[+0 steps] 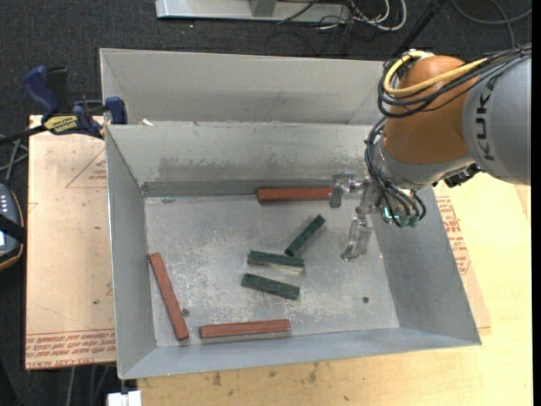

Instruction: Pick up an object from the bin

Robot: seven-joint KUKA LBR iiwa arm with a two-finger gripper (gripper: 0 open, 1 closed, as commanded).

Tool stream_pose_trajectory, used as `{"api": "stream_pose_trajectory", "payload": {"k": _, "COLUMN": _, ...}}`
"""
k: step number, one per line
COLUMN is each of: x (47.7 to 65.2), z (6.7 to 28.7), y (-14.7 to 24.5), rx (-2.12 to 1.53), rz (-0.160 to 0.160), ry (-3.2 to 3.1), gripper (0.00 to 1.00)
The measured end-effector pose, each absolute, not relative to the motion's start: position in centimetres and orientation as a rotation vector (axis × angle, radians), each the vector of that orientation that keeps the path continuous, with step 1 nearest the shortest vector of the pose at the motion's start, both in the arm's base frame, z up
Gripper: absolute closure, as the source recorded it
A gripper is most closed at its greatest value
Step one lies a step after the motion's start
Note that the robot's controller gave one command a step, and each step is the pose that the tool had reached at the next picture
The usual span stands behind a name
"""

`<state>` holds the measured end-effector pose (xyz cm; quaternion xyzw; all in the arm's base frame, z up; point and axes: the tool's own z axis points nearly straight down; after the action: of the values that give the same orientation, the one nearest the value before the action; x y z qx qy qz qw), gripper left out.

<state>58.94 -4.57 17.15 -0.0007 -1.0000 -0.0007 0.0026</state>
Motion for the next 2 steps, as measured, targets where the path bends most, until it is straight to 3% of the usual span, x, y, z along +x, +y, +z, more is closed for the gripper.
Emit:
{"api": "stream_pose_trajectory", "payload": {"k": 1, "x": 59.1, "z": 17.5, "y": -4.6, "rx": -0.001, "rz": -0.001, "ry": -3.143, "gripper": 0.0}}
{"api": "stream_pose_trajectory", "payload": {"k": 2, "x": 59.0, "z": 16.3, "y": -3.8, "rx": 0.068, "rz": 0.002, "ry": -3.149, "gripper": 0.0}}
